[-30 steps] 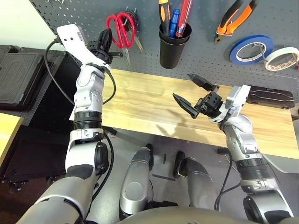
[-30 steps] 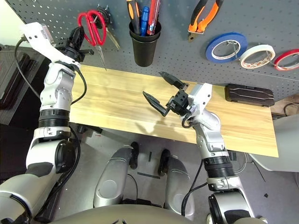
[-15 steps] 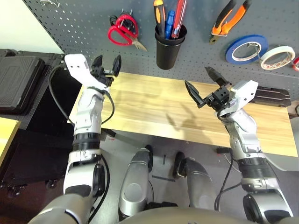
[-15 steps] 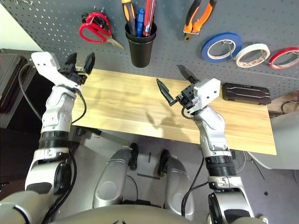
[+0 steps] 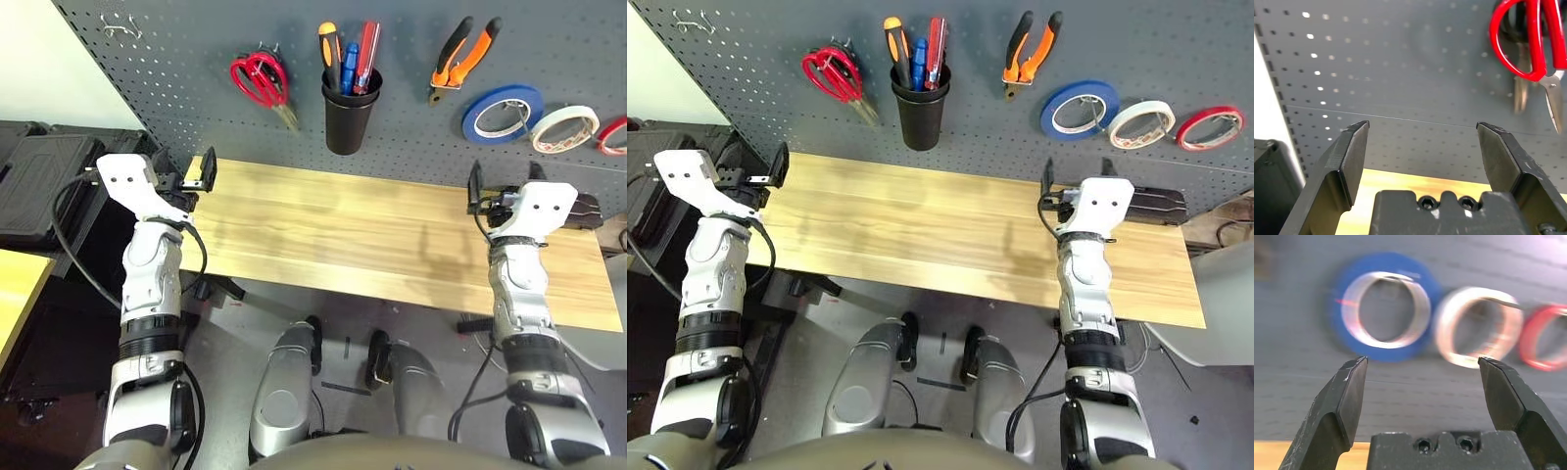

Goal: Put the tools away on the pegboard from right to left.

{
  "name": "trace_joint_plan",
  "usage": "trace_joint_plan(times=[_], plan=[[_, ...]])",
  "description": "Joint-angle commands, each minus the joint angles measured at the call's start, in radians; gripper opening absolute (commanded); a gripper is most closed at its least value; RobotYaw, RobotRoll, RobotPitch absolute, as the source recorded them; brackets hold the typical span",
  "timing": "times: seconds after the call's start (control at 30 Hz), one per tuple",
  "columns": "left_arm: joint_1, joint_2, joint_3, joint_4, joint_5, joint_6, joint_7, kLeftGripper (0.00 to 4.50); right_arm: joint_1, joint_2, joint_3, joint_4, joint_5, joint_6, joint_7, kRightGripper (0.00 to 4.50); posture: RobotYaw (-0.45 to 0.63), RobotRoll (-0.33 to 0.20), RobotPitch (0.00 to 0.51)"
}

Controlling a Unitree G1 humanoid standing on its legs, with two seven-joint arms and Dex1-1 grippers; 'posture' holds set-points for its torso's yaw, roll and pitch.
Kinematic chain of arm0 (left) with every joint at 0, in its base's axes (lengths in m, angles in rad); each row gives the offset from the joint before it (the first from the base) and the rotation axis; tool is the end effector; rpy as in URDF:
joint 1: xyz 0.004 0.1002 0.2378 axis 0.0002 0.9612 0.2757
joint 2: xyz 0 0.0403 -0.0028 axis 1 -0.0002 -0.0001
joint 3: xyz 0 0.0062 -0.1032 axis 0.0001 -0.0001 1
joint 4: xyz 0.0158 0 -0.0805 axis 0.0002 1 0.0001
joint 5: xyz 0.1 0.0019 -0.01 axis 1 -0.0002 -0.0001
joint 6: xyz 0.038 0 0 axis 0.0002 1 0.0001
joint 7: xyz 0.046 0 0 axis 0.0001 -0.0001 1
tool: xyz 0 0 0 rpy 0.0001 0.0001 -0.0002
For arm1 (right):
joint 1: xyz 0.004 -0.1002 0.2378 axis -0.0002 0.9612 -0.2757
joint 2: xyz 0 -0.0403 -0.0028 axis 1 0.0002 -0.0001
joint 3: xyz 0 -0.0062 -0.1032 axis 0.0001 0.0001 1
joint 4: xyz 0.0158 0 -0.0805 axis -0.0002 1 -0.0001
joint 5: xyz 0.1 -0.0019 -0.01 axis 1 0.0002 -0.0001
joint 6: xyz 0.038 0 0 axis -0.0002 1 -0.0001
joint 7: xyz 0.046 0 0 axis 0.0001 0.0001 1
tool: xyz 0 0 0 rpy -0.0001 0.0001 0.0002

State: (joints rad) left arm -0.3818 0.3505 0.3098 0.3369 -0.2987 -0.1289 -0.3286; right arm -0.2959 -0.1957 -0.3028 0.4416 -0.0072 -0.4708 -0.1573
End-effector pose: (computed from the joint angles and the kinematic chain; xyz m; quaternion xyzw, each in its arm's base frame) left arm 0.2646 0.2653 0.1060 0.0007 -0.1363 -0.0183 0.9905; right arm 0.2482 -0.2331 0.0613 -0.0652 -0.1773 -0.1961 0.9622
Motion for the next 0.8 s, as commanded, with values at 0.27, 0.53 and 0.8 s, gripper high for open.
trace_joint_plan(times=[0.27, 0.53, 0.8], plan=[[-0.017, 0.047, 0.005, 0.159, 0.013, -0.09, -0.079, 4.49, 0.007, -0.047, -0.09, 0.127, 0.017, -0.106, -0.118, 4.5, 0.09, 0.0, 0.175], [-0.01, 0.069, 0.02, 0.185, 0.034, -0.112, -0.037, 4.49, -0.007, -0.063, -0.061, 0.147, 0.041, -0.118, -0.053, 4.5, 0.09, 0.0, 0.175], [0.001, 0.069, 0.027, 0.172, 0.031, -0.113, -0.034, 4.49, -0.038, -0.073, -0.055, 0.179, 0.047, -0.118, -0.02, 4.5, 0.11, 0.0, 0.173]])
